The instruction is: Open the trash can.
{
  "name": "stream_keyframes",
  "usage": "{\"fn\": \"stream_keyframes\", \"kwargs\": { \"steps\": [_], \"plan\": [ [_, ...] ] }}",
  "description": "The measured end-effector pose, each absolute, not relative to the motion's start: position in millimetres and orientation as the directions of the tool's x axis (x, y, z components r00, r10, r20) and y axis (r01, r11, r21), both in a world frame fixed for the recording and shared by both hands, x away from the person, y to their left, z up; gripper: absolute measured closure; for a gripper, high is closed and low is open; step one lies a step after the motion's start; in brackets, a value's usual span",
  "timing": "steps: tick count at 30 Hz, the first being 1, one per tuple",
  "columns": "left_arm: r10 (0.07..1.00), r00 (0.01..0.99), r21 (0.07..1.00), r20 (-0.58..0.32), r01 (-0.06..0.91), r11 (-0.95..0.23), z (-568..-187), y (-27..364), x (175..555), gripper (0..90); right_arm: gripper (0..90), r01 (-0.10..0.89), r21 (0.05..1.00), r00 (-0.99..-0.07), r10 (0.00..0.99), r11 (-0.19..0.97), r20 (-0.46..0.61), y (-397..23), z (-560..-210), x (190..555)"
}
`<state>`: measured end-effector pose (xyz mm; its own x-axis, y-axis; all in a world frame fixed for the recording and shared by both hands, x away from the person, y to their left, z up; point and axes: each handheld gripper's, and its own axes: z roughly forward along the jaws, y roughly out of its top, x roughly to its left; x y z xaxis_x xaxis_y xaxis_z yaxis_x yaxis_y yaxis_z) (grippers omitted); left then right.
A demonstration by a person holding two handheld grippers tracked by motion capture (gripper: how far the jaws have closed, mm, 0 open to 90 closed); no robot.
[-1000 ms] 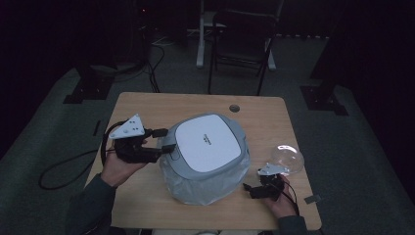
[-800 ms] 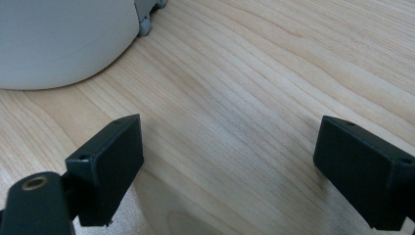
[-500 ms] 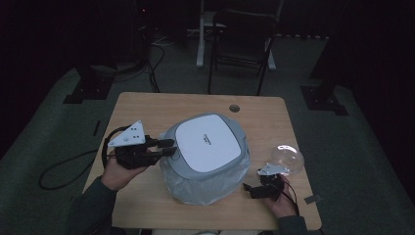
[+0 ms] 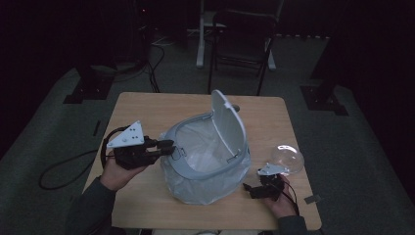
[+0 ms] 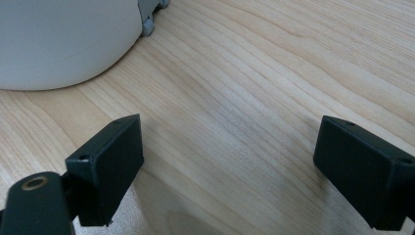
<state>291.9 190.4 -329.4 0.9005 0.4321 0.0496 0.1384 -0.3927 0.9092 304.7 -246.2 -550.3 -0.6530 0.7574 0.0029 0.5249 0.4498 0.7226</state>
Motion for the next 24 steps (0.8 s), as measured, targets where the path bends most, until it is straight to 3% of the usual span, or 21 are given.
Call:
{"fn": "stream_keyframes", "kwargs": {
  "steps": [6, 12, 17, 24],
  "plan": [
    [0.529, 0.848, 0.94, 0.033, 0.153, -0.304, -330.7, 212.0, 303.6, 60.3, 10.5, 0.525, 0.723, -0.653, 0.758, 0.45, 0.003, -246.2, -550.3, 304.8],
    [0.664, 0.748, 0.945, 0.008, 0.212, -0.251, -347.0, 242.1, 319.7, 57.7, 16.5, 0.532, 0.729, -0.632, 0.775, 0.431, 0.003, -247.1, -549.8, 302.5],
    [0.749, 0.663, 0.916, -0.002, 0.302, -0.265, -376.8, 251.0, 334.1, 55.4, 28.3, 0.546, 0.723, -0.617, 0.787, 0.424, 0.004, -247.0, -546.5, 300.5],
    [0.786, 0.615, 0.896, -0.055, 0.378, -0.234, -420.3, 258.0, 348.5, 51.4, 28.3, 0.547, 0.722, -0.615, 0.789, 0.424, 0.002, -246.7, -546.3, 300.1]
  ]
}}
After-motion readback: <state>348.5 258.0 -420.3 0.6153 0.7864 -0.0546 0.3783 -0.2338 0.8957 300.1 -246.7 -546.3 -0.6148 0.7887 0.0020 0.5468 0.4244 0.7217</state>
